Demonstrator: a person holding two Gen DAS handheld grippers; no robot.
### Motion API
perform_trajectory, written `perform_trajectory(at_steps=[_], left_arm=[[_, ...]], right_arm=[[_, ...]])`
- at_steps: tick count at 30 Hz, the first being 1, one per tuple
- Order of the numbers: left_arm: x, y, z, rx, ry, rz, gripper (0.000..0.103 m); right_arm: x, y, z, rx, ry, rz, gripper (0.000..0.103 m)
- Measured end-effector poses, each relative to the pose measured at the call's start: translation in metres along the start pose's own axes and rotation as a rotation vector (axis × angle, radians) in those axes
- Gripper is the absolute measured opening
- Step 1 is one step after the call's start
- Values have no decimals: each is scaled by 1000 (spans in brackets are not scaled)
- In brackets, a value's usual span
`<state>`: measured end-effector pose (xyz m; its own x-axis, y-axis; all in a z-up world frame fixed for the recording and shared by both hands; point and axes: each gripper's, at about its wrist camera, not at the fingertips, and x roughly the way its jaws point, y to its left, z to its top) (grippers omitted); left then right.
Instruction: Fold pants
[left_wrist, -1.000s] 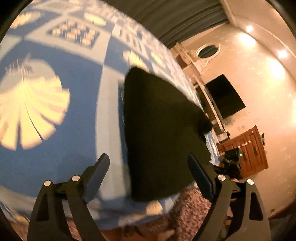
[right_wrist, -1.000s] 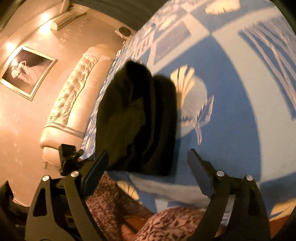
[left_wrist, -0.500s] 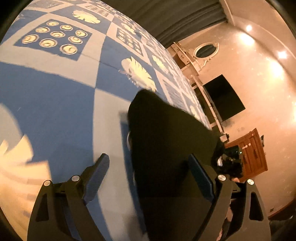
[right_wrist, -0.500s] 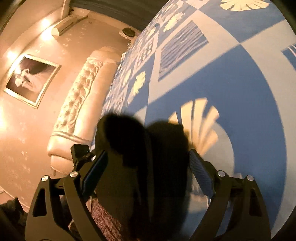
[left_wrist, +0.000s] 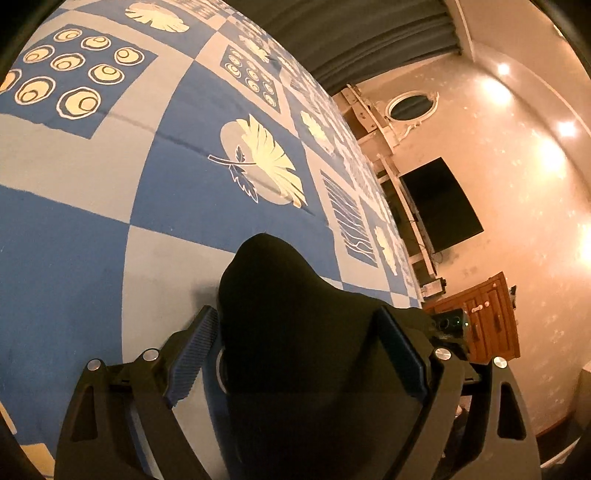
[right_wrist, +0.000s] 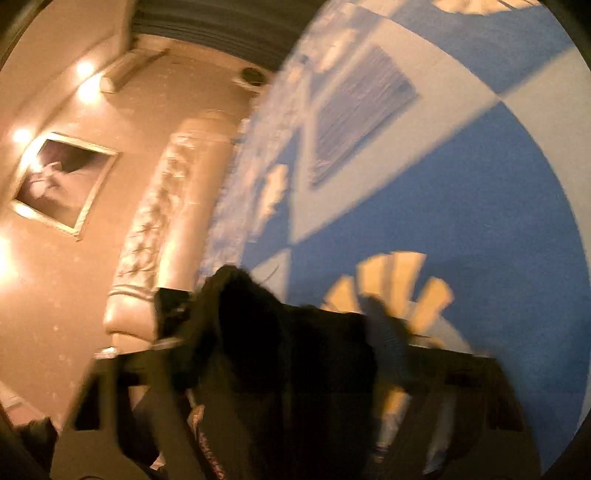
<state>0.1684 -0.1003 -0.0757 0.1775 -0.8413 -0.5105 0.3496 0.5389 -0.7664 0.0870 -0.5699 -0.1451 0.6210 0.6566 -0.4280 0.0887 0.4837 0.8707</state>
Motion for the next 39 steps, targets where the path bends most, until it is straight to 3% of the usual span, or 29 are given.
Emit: perform_trajectory(at_steps=[3, 13, 20, 27, 28, 29, 30, 32, 33, 34, 36, 39], left_arm=[[3, -2, 0, 10, -3, 33, 86], [8, -3, 0, 28, -9, 71, 86], [6, 1, 5, -11, -2, 36, 86], [7, 0, 6, -15, -10, 31, 86], [7, -1, 6, -3, -11, 39, 86], [7, -3, 5, 8, -11, 48, 86], [8, -5, 5, 17, -9, 55, 86], [9, -7, 5, 24, -1, 70, 85], [9, -9, 6, 31, 2, 85, 80], [11, -10, 6, 41, 7, 109, 69], [14, -13, 5, 68, 17, 152, 58], [15, -16, 3, 106, 10, 166, 50]], right_arm=[[-1, -13, 0, 46, -10, 12, 35], [1, -14, -2, 46, -20, 0, 35], [-12, -12, -1, 109, -56, 195, 86], [11, 11, 9, 19, 1, 79, 89], [13, 12, 9, 14, 1, 80, 88], [14, 10, 9, 14, 4, 74, 81], [14, 10, 9, 18, 6, 59, 66], [15, 0, 10, 55, 23, 18, 48], [14, -3, 11, 61, 31, 20, 41], [14, -6, 11, 60, 36, 20, 39], [14, -10, 10, 64, 37, 23, 35], [15, -11, 9, 60, 28, 28, 34]])
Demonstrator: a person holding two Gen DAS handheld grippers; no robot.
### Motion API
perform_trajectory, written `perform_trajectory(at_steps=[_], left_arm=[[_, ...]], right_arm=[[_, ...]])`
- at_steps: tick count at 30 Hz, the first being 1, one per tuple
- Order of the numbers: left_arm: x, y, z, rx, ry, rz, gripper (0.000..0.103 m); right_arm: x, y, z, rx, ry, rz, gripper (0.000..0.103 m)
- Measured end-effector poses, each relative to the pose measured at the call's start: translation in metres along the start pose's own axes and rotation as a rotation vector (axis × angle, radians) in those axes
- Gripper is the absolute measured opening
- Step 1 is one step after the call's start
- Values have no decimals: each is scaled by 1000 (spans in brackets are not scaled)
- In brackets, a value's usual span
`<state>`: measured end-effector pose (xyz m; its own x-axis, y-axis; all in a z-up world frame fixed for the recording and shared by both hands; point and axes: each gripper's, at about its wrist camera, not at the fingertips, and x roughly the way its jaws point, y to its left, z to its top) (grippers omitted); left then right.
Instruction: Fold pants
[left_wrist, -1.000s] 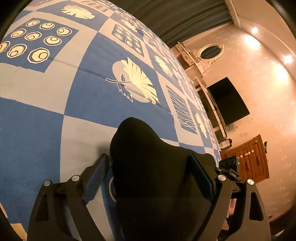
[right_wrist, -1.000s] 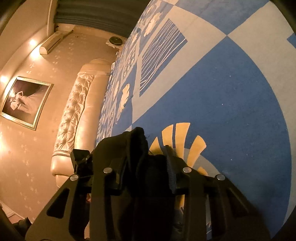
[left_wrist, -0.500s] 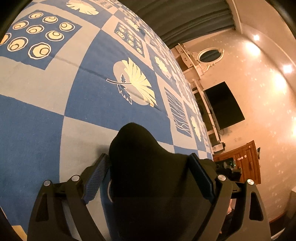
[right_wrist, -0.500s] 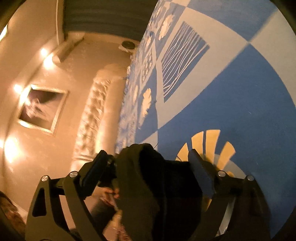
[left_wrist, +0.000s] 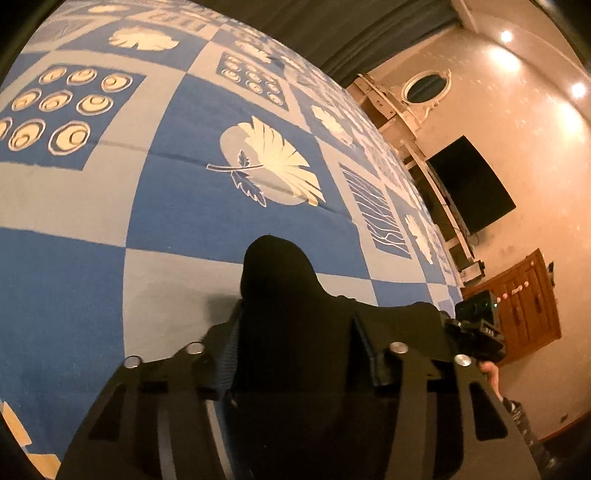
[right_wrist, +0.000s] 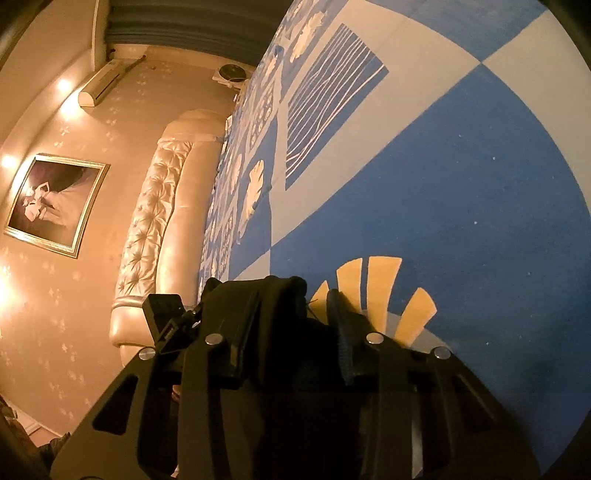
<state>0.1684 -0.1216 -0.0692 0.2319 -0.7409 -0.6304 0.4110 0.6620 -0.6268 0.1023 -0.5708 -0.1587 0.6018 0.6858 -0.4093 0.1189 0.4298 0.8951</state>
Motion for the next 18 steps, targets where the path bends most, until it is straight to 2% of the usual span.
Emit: perform_trajectory(at_steps=[7, 18], left_arm=[[-1, -7, -3, 45, -22, 39, 40], [-3, -13, -3, 84, -48, 96, 32]], right_arm=[[-1, -6, -1, -5, -9, 6, 34], [-4, -5, -7, -12, -39, 5, 33]])
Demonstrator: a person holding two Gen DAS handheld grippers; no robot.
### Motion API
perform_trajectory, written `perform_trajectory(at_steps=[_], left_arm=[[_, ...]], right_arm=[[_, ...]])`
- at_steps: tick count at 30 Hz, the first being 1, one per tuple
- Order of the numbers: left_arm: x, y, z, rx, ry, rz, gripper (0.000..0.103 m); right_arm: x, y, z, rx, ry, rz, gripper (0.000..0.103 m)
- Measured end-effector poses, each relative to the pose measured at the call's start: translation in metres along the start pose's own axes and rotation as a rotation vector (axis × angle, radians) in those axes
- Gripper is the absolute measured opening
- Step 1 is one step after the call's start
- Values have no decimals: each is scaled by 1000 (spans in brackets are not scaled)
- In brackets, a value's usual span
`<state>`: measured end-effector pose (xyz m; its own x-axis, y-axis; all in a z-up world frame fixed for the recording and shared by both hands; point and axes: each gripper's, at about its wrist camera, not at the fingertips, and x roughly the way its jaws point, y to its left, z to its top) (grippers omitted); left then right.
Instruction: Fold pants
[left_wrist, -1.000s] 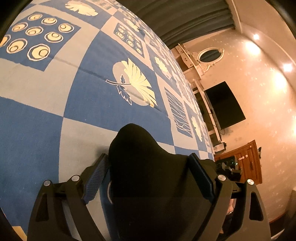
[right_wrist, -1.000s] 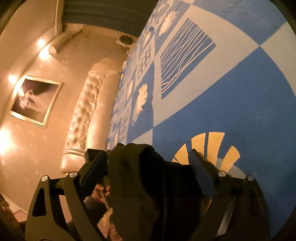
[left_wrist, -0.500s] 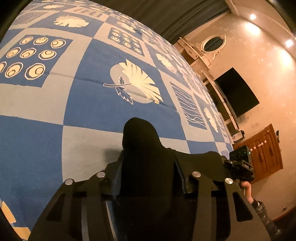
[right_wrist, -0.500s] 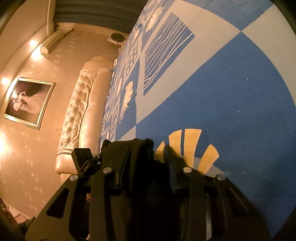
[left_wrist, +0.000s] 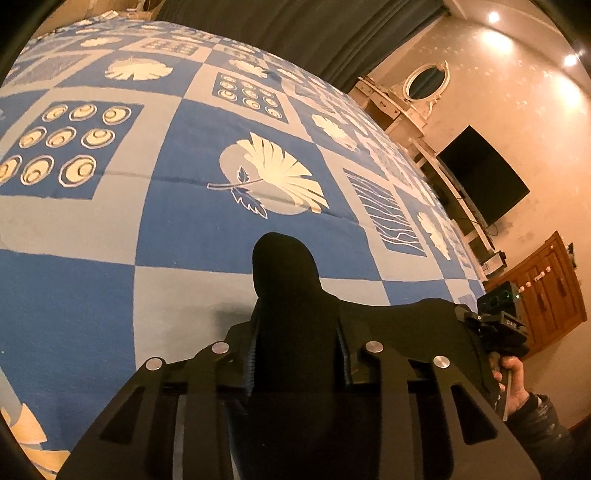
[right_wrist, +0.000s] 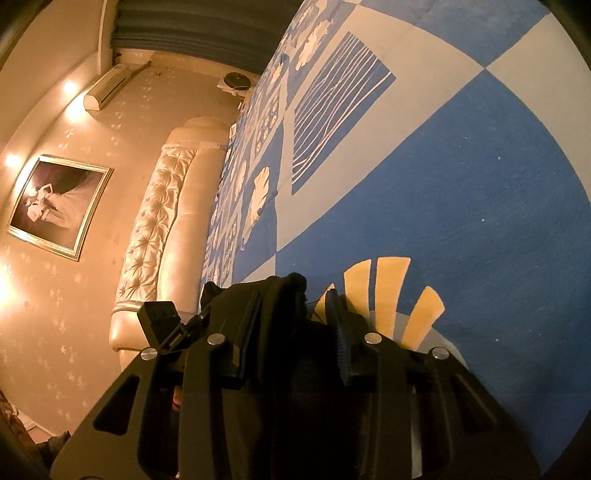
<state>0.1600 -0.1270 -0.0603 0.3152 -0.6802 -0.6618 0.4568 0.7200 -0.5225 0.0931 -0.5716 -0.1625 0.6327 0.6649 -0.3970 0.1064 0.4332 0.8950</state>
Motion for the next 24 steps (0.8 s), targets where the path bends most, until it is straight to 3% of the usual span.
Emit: perform_trajectory(at_steps=[24], left_arm=[[-14, 41, 32, -39, -15, 33, 30]], right_arm=[[47, 23, 17, -21, 36, 0, 27]])
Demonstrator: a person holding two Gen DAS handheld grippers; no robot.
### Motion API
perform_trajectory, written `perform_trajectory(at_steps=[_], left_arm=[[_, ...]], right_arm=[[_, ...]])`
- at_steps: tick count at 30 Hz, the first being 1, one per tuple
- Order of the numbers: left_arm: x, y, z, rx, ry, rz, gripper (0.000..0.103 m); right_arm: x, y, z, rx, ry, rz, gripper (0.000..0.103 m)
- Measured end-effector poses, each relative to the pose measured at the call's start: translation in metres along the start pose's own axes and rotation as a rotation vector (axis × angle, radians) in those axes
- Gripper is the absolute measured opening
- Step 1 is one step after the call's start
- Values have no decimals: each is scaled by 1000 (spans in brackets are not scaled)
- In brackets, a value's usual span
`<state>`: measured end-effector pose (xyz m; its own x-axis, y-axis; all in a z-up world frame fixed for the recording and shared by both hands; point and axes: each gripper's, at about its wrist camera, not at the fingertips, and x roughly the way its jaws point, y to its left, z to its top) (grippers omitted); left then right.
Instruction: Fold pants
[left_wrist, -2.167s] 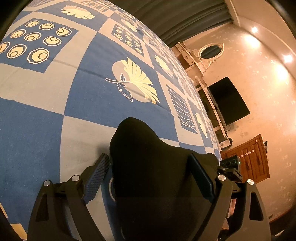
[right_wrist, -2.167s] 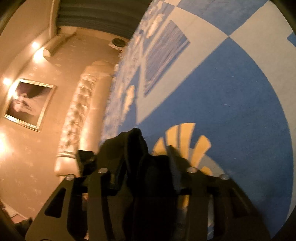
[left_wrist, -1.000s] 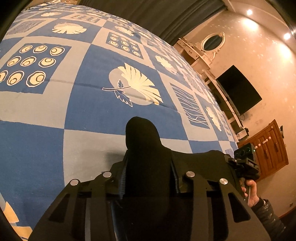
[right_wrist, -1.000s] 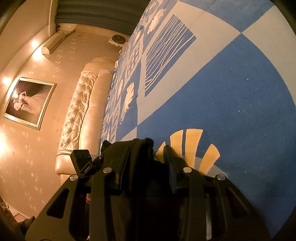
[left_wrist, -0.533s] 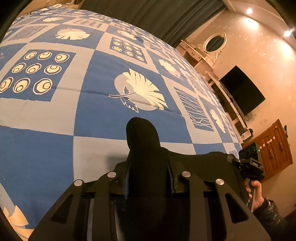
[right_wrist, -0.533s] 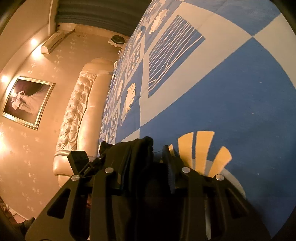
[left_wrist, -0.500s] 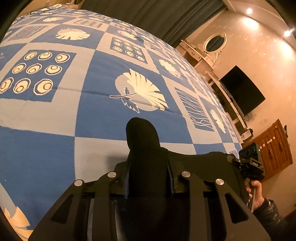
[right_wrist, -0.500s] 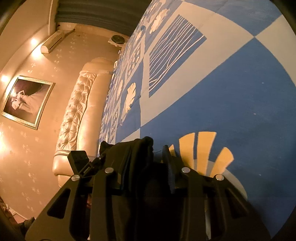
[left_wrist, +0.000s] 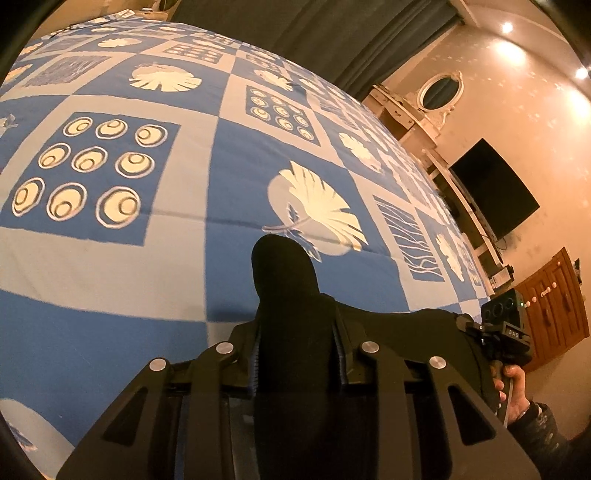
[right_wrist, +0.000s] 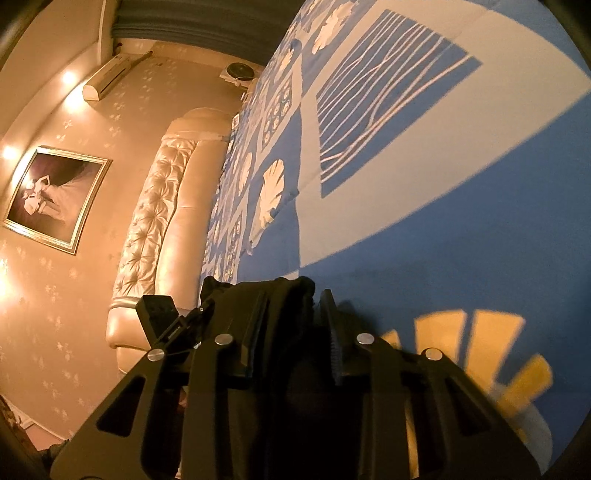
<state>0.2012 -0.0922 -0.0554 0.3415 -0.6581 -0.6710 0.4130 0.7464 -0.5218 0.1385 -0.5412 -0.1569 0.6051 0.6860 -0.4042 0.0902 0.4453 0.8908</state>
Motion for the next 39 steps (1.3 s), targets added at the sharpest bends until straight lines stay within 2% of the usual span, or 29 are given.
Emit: perform_trajectory(at_steps=[16, 29, 39], left_arm=[[0, 39, 34, -61, -17, 29, 30], [14, 60, 58, -90, -8, 23, 30], [19, 67, 58, -108, -1, 0, 30]], right_arm=[[60, 25, 41, -7, 20, 13, 27], [83, 30, 62, 4, 20, 26, 25], [99, 31, 70, 23, 12, 50, 21]])
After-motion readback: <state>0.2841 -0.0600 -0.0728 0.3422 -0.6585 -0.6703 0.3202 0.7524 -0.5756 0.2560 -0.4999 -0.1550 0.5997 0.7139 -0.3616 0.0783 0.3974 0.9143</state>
